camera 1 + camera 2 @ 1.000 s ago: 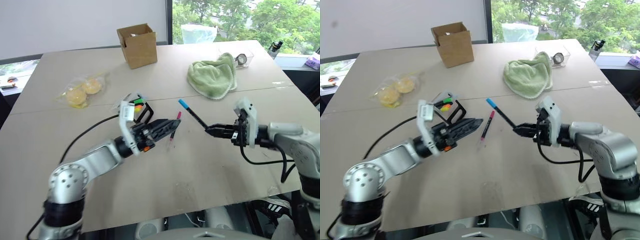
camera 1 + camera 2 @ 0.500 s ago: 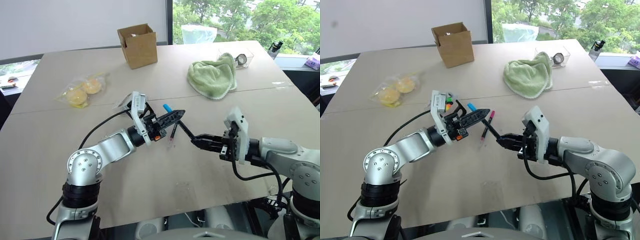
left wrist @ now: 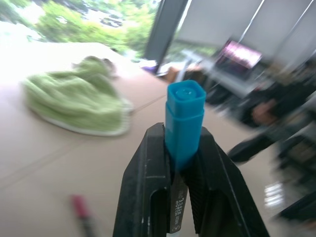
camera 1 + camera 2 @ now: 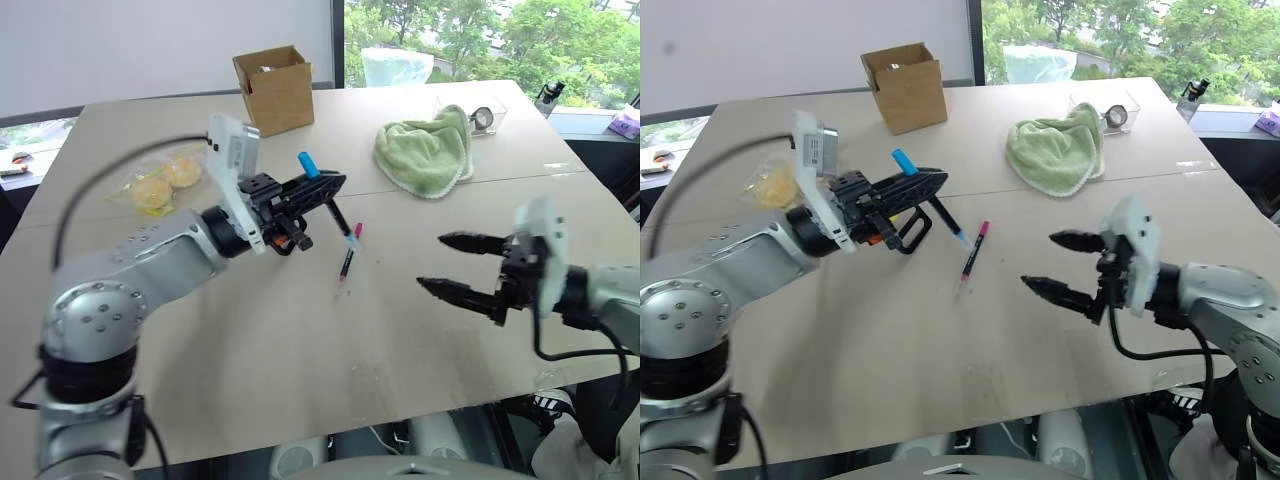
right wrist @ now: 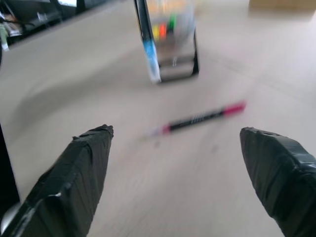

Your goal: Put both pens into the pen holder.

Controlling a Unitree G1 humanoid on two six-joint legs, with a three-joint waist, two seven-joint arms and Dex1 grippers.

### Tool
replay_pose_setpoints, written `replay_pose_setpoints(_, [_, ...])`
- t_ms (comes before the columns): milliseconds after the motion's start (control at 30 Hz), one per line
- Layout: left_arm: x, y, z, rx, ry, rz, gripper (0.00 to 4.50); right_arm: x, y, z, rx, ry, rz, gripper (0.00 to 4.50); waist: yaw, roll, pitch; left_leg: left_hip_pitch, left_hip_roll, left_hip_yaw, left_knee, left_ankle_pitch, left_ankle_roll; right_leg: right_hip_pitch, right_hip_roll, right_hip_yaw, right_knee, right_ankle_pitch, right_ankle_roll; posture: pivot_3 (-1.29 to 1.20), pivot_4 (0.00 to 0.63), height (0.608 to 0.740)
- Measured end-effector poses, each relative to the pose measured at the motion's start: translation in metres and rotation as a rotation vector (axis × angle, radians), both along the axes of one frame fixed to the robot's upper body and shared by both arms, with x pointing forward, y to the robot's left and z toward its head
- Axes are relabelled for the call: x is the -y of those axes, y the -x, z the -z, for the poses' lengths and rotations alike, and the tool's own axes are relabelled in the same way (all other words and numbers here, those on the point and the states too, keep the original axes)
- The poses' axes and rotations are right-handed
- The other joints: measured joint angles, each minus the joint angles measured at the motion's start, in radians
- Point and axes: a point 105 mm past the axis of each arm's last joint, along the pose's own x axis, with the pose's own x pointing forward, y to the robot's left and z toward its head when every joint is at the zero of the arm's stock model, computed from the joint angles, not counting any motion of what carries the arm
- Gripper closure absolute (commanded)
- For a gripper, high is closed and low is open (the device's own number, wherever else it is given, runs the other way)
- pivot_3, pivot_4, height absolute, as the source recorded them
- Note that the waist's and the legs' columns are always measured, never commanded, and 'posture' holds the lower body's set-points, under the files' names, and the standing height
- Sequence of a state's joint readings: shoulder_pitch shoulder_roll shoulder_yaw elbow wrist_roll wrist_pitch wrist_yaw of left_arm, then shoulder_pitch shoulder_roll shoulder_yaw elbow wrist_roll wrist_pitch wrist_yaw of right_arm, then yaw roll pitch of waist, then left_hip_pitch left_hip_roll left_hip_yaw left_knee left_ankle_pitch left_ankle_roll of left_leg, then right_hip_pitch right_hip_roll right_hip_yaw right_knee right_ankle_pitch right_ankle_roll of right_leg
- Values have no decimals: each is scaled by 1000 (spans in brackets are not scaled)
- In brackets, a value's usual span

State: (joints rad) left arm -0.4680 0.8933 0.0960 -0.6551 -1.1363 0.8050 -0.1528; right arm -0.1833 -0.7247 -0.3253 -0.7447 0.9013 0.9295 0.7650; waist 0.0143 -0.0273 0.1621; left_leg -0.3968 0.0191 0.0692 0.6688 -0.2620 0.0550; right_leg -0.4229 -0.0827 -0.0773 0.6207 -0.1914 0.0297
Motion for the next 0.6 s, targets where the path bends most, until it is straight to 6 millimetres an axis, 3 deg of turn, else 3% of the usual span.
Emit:
replay_pose_setpoints(67, [-3,-4,2,168,-195,-57,4500,2,3,-4,49,18,-25,70,4,2,1,0,0,1,0,0,0,0,0,0,-1,0,0,0,150,740])
replay_pose_setpoints(167, [-6,-13,6,328,-353,-123,4500,0,3,-7,98,26,-43,70,8,1,2,-1,1,1,0,-2,4,0,-1,0,-3,0,0,0,150,740])
replay_pose_setpoints(367, [-8,-17,12,471,-475,-176,4500,0,-2,-2,104,38,-34,70,9,1,3,-3,1,1,0,-3,4,-2,-2,0,-3,0,0,0,150,740])
replay_pose_setpoints(600, [-7,-22,18,499,-511,-182,4500,0,-6,-2,101,46,-31,70,9,1,3,-3,1,1,0,-3,4,-2,-2,-1,-3,0,0,0,150,740])
